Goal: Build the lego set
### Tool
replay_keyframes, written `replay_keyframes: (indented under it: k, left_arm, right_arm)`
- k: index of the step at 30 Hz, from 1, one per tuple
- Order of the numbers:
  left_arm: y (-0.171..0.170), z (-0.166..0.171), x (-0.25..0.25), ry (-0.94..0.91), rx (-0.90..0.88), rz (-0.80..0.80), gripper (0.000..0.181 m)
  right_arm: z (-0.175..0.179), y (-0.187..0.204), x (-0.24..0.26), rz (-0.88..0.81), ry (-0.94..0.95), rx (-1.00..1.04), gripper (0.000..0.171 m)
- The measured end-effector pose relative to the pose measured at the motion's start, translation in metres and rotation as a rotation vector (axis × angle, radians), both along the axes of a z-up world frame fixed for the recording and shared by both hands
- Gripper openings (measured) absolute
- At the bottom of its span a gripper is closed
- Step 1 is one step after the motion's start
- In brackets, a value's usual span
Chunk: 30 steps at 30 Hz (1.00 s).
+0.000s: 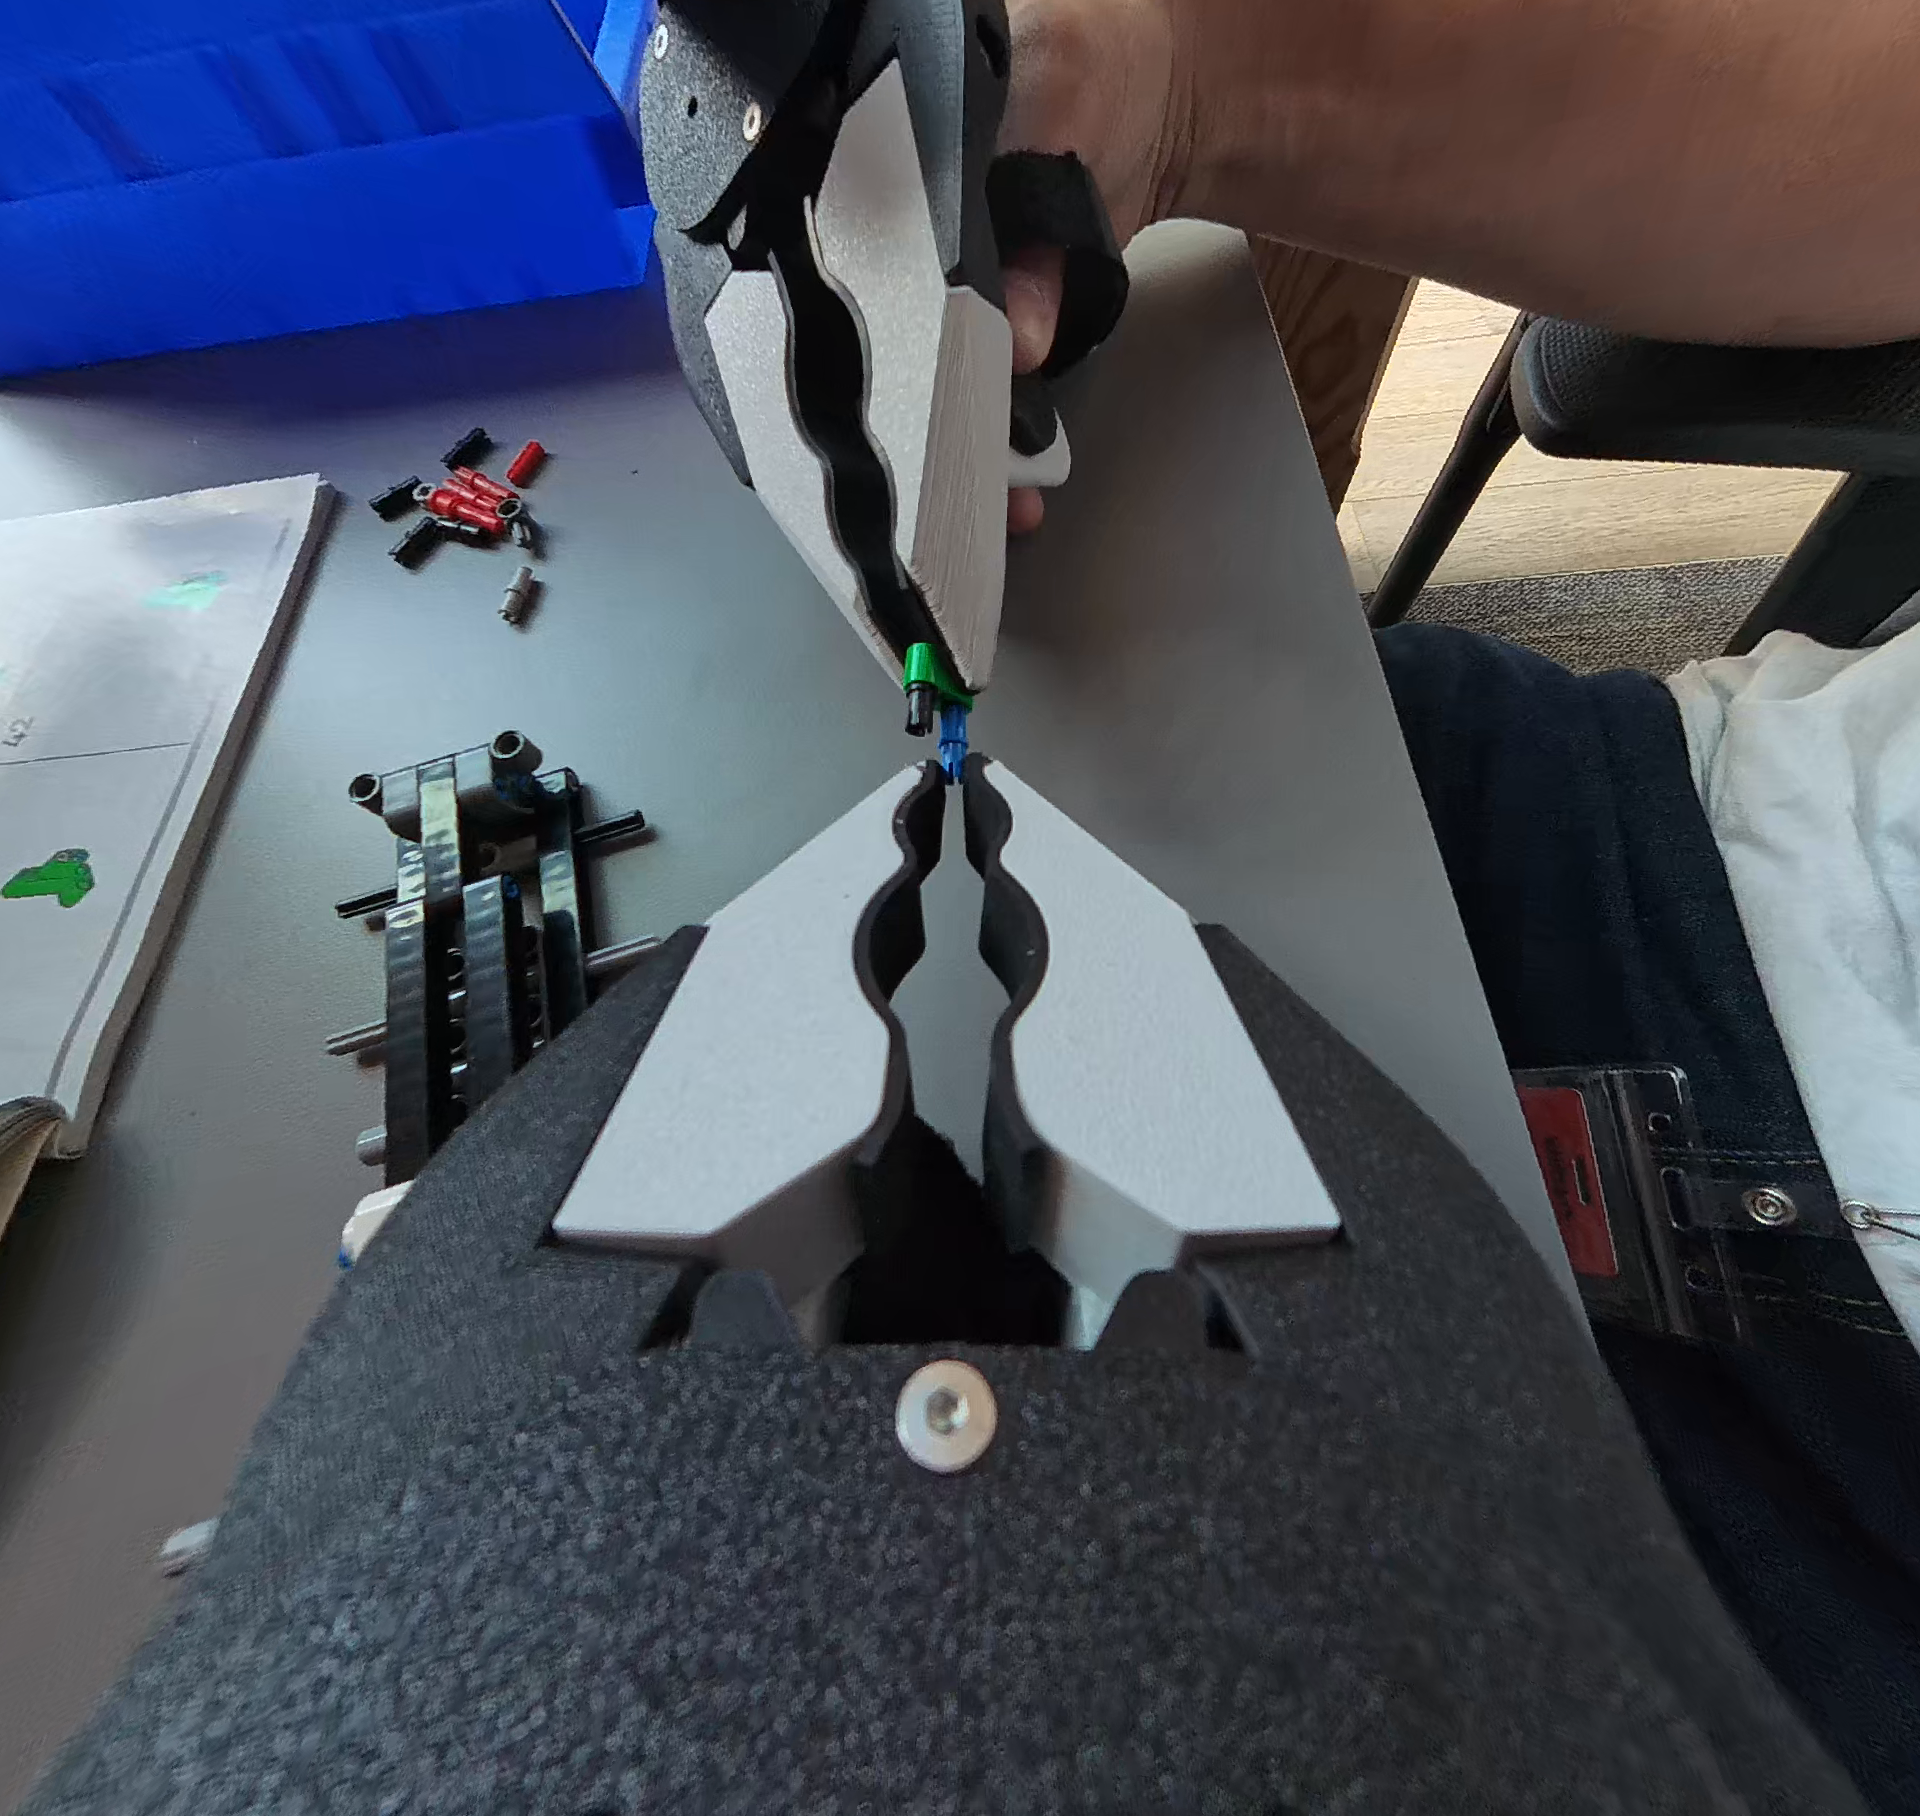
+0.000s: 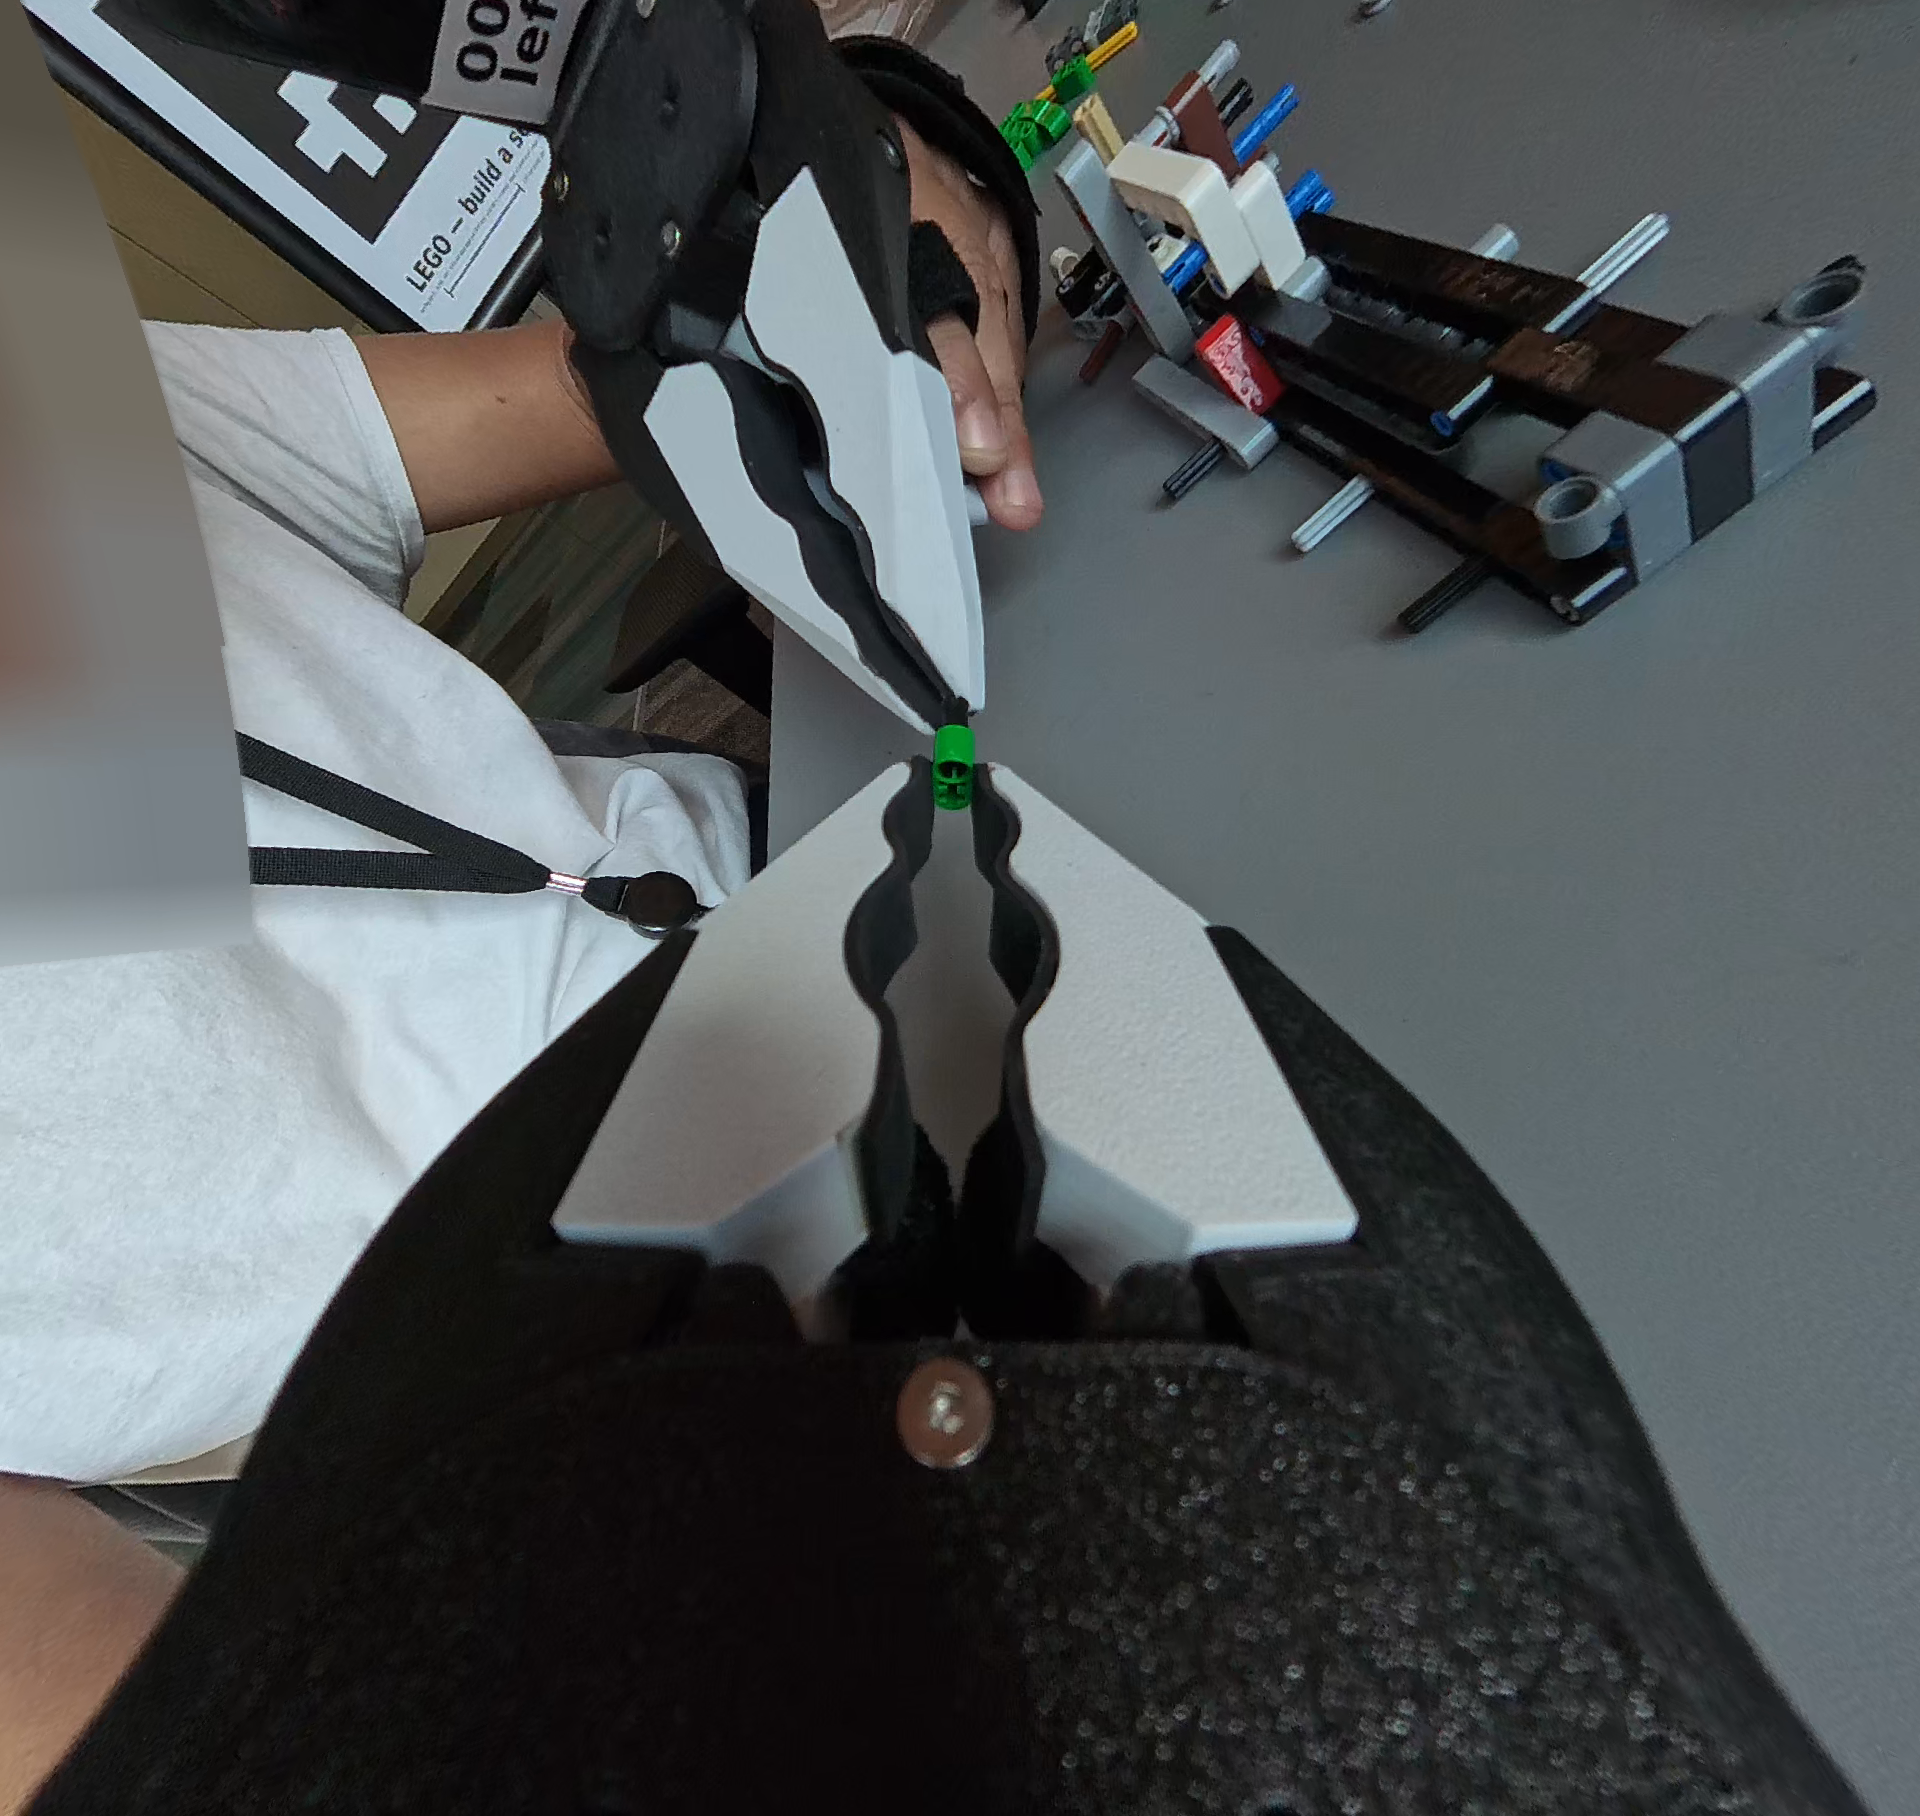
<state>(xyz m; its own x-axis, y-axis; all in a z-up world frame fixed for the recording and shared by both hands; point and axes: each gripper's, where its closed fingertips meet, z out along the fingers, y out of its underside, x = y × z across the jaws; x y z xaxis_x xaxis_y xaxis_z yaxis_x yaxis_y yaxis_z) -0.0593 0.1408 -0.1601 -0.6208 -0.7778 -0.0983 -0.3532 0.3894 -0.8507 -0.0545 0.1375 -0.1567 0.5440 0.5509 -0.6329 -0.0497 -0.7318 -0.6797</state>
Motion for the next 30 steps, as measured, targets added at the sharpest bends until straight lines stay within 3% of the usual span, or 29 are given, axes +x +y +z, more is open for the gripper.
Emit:
replay_keyframes:
  k: [20, 30]
  left_arm:
    - [-0.006, -0.007, 0.012, 0.036, 0.028, -0.037, 0.002]
    - [-0.019, -0.02, -0.002, 0.218, -0.045, -0.172, 0.002]
  right_arm:
    - [0.002, 0.001, -0.005, 0.02, 0.105, -0.15, 0.006]
    - [-0.008, -0.007, -0.006, 0.08, 0.084, -0.241, 0.006]
